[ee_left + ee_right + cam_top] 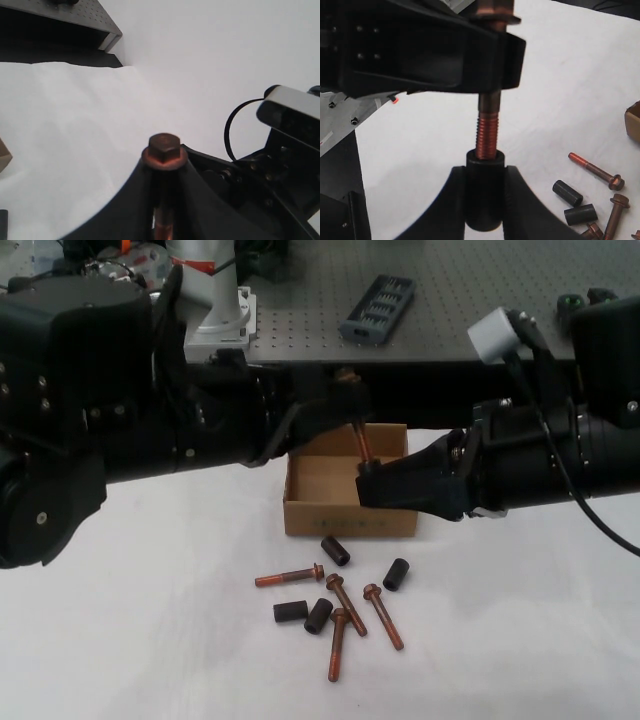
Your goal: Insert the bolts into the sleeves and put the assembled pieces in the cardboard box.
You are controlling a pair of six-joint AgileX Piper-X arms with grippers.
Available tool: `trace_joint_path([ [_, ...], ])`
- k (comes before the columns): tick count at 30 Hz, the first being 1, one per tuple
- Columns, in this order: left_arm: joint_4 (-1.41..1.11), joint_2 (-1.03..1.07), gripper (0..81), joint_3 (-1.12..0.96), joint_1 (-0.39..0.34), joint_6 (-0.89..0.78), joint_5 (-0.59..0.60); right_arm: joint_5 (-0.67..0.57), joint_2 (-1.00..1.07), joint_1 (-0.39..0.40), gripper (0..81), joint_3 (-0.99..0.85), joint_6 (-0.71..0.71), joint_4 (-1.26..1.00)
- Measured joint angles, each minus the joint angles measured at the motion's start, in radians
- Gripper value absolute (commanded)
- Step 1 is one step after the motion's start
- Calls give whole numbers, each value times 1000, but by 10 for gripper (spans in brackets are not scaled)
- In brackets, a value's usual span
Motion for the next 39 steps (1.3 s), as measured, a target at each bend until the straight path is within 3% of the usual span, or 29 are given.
trace_joint_path([
  [33, 39, 0, 1, 0, 2, 78, 80, -30, 0, 0, 15, 0, 3, 1],
  [36, 39, 0, 84, 0, 2, 78, 80, -32, 0, 0, 15, 0, 4, 1],
  [39, 39, 0, 293, 0, 2, 76, 89, -32, 0, 0, 15, 0, 4, 1],
])
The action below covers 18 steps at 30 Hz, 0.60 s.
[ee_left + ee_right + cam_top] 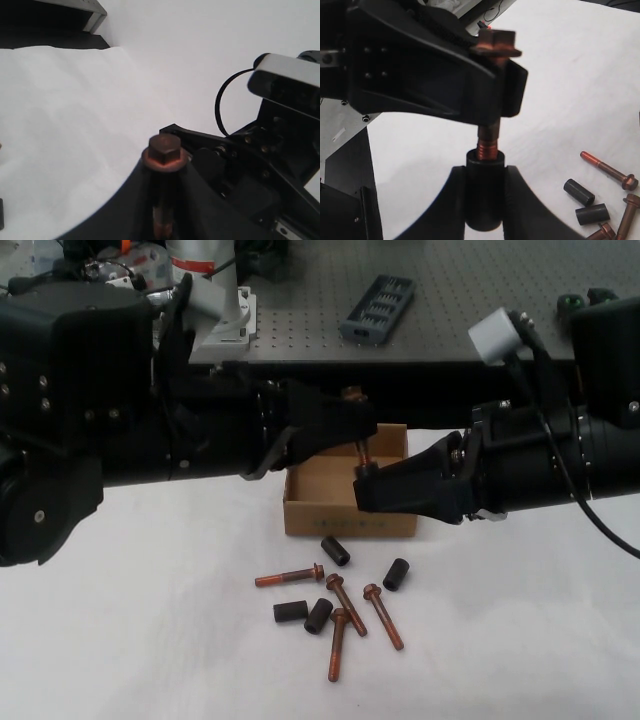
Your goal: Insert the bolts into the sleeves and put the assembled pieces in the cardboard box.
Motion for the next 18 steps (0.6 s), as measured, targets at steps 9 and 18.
trace_joint_path([
  [9, 0, 0, 456, 0, 3, -79, 59, -7, 0, 0, 15, 0, 0, 0],
  [18, -34, 0, 456, 0, 7, -115, 148, -31, 0, 0, 15, 2, 0, -8],
])
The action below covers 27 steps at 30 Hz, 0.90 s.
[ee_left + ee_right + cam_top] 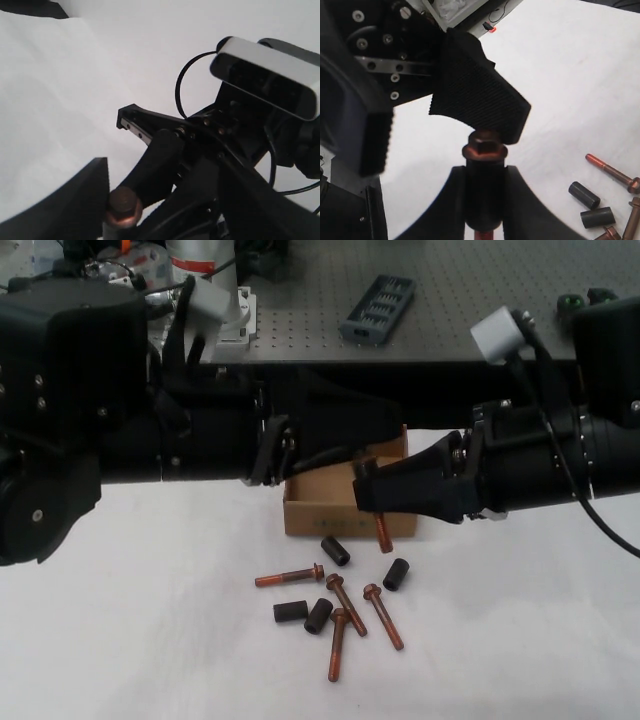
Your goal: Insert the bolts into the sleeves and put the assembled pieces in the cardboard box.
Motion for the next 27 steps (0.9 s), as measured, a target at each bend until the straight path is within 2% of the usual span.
trace_joint_path([
  [4, -64, 0, 456, 4, 19, -13, 2, -5, 0, -2, 15, 0, -2, 10],
  [10, -92, -54, 456, 4, 127, -36, 40, 13, 0, -32, 15, 2, -24, 68],
  [13, -66, -78, 436, 4, 156, -36, 48, 25, 0, -41, 15, 2, -27, 53],
  [20, 67, -129, 375, 27, 159, 2, 155, 52, 44, -65, 15, 2, -14, 8],
  [27, 212, -312, 335, 177, 159, 69, 161, 99, 169, -98, 15, -78, 24, 7],
])
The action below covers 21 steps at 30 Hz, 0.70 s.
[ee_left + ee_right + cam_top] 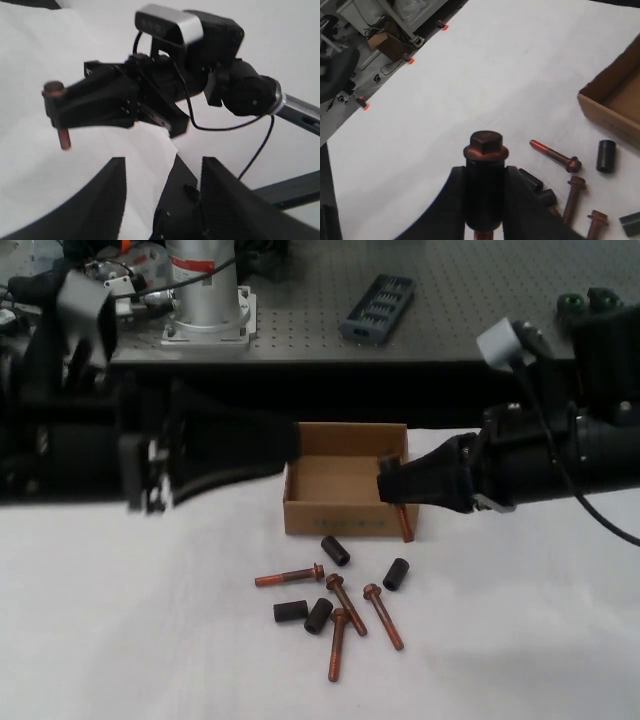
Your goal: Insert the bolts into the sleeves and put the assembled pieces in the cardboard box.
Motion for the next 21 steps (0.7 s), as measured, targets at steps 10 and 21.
trace_joint_path([
  [10, 71, -261, 227, 157, 0, 10, -91, 56, 256, -39, 15, -249, 57, 1],
  [21, 236, -399, 223, 271, 0, 107, -190, 108, 586, -53, 15, -576, 92, 41],
])
